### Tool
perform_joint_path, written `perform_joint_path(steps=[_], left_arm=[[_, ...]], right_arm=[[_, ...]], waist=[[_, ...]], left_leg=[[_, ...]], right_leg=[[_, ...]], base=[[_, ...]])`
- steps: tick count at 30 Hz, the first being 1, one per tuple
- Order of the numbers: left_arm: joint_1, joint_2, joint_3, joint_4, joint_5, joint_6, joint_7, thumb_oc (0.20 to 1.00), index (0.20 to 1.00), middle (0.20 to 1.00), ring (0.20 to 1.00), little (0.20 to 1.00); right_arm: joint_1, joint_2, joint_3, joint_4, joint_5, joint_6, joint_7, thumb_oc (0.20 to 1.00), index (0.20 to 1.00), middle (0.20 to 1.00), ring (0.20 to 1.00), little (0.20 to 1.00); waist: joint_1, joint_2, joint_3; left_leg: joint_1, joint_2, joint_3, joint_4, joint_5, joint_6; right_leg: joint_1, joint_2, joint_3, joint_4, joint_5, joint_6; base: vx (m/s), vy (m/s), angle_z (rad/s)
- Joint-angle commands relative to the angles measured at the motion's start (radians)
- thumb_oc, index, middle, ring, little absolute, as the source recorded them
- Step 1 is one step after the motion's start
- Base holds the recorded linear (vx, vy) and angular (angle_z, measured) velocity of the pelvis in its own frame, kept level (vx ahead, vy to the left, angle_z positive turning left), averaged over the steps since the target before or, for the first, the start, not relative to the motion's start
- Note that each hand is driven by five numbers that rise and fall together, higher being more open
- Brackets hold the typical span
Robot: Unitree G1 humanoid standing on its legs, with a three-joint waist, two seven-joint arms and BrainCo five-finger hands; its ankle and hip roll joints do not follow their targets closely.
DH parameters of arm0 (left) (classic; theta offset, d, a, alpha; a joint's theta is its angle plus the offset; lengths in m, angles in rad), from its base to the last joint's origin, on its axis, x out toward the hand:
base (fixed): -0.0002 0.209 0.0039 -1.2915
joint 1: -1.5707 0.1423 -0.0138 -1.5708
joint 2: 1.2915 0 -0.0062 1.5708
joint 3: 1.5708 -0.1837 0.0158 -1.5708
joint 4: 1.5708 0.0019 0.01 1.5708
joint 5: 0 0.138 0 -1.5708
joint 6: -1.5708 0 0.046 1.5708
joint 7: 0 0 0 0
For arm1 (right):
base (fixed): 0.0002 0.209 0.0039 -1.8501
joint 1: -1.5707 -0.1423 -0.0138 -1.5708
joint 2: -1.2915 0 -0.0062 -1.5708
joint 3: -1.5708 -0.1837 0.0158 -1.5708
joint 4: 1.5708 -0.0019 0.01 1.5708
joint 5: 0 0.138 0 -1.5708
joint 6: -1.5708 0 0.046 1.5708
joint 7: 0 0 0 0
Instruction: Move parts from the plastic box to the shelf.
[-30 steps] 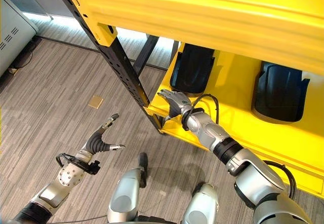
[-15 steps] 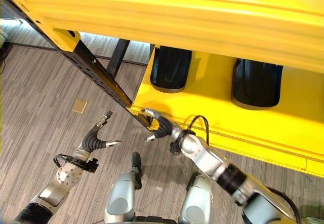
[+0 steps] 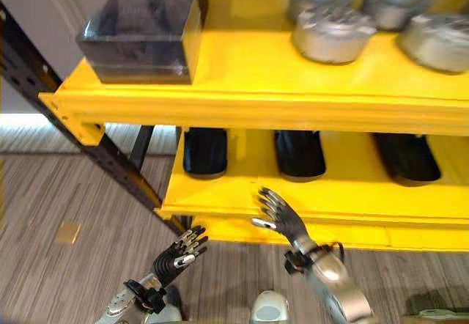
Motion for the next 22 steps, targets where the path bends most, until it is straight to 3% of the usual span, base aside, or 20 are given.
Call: perform_joint_path(steps=[1,10,17,22], left_arm=[[-0.069,0.081,0.023,-0.092,-0.05,-0.07,-0.093,1.0,1.0,1.0,1.0,1.0],[-0.045,0.089,0.064,-0.101,-0.072,-0.089,-0.076,1.0,1.0,1.0,1.0,1.0],[-0.018,0.085,0.13,-0.113,-0.109,-0.125,-0.066,1.0,1.0,1.0,1.0,1.0],[-0.009,0.092,0.157,-0.137,-0.113,-0.117,-0.062,1.0,1.0,1.0,1.0,1.0]], right_arm=[[-0.182,-0.032,0.039,-0.075,0.03,-0.079,-0.031,1.0,1.0,1.0,1.0,1.0],[-0.164,0.024,-0.047,0.055,0.004,-0.11,-0.122,1.0,1.0,1.0,1.0,1.0],[-0.135,0.041,-0.064,0.051,-0.007,-0.098,-0.115,1.0,1.0,1.0,1.0,1.0],[-0.136,0.038,-0.053,0.035,-0.01,-0.098,-0.112,1.0,1.0,1.0,1.0,1.0]], waist=[[0.012,-0.016,0.072],[0.006,-0.019,0.039],[0.019,-0.022,0.023],[0.034,-0.024,0.014]], left_leg=[[0.03,0.097,0.038,0.077,-0.045,-0.031],[0.084,0.087,0.092,0.041,-0.052,-0.035],[0.093,0.084,0.098,0.033,-0.055,-0.034],[0.094,0.084,0.085,0.032,-0.057,-0.033]], right_leg=[[0.028,-0.106,-0.045,-0.089,0.153,0.064],[0.079,-0.135,-0.079,-0.212,0.245,0.104],[0.095,-0.128,-0.097,-0.234,0.245,0.108],[0.106,-0.125,-0.11,-0.236,0.239,0.104]], base=[[-0.02,0.034,-0.58],[-0.01,0.012,-0.22],[0.0,-0.014,-0.05],[0.02,-0.038,0.03]])
